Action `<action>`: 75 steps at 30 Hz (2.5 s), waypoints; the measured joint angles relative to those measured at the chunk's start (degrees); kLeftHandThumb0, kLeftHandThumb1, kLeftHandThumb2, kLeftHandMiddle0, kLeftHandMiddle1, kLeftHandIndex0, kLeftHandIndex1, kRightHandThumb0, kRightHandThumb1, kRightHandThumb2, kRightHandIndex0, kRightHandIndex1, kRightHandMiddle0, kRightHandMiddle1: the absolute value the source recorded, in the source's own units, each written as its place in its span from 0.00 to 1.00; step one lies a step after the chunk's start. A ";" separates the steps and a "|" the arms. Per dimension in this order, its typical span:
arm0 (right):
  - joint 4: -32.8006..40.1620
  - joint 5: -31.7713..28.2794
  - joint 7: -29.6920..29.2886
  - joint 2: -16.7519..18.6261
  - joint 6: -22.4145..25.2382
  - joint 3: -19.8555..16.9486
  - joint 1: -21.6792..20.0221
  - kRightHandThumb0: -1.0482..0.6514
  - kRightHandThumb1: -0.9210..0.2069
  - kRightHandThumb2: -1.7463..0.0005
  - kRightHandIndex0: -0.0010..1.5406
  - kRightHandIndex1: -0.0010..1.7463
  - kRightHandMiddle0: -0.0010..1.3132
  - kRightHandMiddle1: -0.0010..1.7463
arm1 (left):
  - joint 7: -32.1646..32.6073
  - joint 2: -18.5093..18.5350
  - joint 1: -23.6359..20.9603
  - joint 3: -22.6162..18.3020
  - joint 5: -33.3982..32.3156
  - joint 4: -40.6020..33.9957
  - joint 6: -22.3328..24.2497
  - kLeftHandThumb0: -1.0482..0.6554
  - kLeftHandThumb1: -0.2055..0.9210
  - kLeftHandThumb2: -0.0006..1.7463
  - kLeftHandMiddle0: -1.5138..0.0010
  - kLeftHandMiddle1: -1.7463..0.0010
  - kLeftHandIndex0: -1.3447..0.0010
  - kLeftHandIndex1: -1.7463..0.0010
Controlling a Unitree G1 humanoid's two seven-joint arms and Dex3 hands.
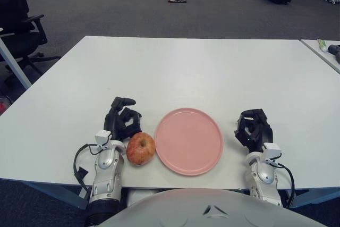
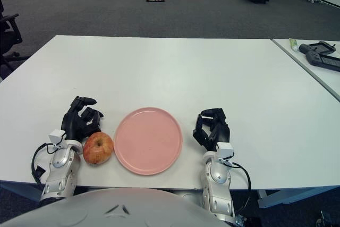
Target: Put the apple into the plate.
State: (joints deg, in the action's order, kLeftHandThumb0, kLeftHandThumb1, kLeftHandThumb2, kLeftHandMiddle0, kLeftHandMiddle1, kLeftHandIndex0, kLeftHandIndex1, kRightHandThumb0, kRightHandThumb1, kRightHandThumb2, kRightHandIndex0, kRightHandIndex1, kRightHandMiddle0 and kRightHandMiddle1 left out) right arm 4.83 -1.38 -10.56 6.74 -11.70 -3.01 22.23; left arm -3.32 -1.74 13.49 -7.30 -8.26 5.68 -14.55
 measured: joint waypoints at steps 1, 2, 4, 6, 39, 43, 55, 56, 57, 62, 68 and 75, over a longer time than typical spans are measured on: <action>0.00 0.00 0.00 0.00 0.00 0.00 0.00 0.38 0.26 0.47 0.39 1.00 0.29 1.00 | 0.00 0.00 0.00 0.00 0.00 0.00 0.00 0.61 0.49 0.75 0.61 0.00 0.73 0.00; 0.00 -0.01 0.00 0.00 0.00 0.00 0.00 0.38 0.26 0.47 0.39 1.00 0.29 1.00 | 0.02 0.00 0.00 0.00 0.01 -0.02 0.04 0.61 0.47 0.76 0.60 0.00 0.72 0.00; 0.00 -0.01 0.00 0.00 0.00 0.01 0.00 0.38 0.26 0.47 0.39 1.00 0.29 1.00 | 0.03 0.00 0.00 0.00 0.01 -0.04 0.09 0.61 0.47 0.76 0.60 0.00 0.72 0.00; 0.00 0.00 -0.01 0.00 0.00 0.01 0.00 0.38 0.26 0.47 0.39 1.00 0.29 1.00 | 0.04 0.00 0.00 0.00 0.02 -0.07 0.13 0.61 0.47 0.76 0.60 0.00 0.72 0.00; -0.02 0.64 -0.93 -0.01 -0.04 0.44 -0.01 0.39 0.25 0.48 0.39 1.00 0.28 1.00 | -2.09 3.01 -2.25 -3.58 -1.69 0.90 -3.50 0.48 0.70 0.56 0.72 0.05 0.74 0.00; -0.11 0.60 -0.93 -0.01 -0.24 0.59 -0.05 0.39 0.25 0.48 0.38 1.00 0.28 1.00 | -3.12 5.42 -2.43 -3.96 -0.46 0.92 -7.34 0.42 0.91 0.38 0.80 0.14 0.82 0.00; -0.80 0.50 -1.10 -0.02 -1.22 0.76 -0.16 0.39 0.24 0.48 0.40 1.00 0.28 1.00 | -5.24 13.54 -4.79 -5.64 3.28 11.12 -19.79 0.15 1.00 0.44 0.99 0.46 1.00 0.28; -0.86 0.52 -1.16 -0.02 -1.30 0.80 -0.19 0.39 0.24 0.48 0.40 1.00 0.28 1.00 | -5.43 14.16 -4.81 -5.87 3.33 11.86 -21.05 0.15 1.00 0.43 1.00 0.50 1.00 0.31; -0.92 0.55 -1.25 -0.02 -1.38 0.81 -0.20 0.39 0.24 0.48 0.40 1.00 0.28 1.00 | -5.51 14.64 -4.82 -5.99 3.44 12.38 -22.20 0.15 1.00 0.42 1.00 0.54 1.00 0.35; -1.09 0.63 -1.55 -0.04 -1.46 0.98 -0.38 0.39 0.25 0.48 0.40 1.00 0.28 1.00 | -4.78 16.18 -2.89 -6.18 8.21 10.77 -26.95 0.11 1.00 0.37 1.00 0.71 1.00 0.54; -1.44 0.74 -1.56 -0.08 -1.51 1.12 -0.71 0.39 0.25 0.48 0.40 1.00 0.28 1.00 | -1.37 17.81 -0.20 -6.28 18.27 6.79 -28.62 0.02 1.00 0.33 1.00 0.84 1.00 0.70; -1.62 0.68 -1.51 -0.09 -1.56 1.22 -0.82 0.39 0.25 0.47 0.40 1.00 0.28 1.00 | 0.10 21.02 1.67 -6.29 24.43 4.28 -26.71 0.00 1.00 0.24 1.00 0.97 1.00 0.92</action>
State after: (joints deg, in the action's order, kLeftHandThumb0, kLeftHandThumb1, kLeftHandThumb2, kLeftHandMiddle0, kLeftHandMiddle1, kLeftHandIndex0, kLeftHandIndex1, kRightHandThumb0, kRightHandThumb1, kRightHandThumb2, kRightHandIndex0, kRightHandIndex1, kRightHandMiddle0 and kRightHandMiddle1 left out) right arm 3.21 -0.71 -12.08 6.65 -13.25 -1.79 21.41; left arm -3.22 19.28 15.16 -13.60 16.17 9.96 -41.26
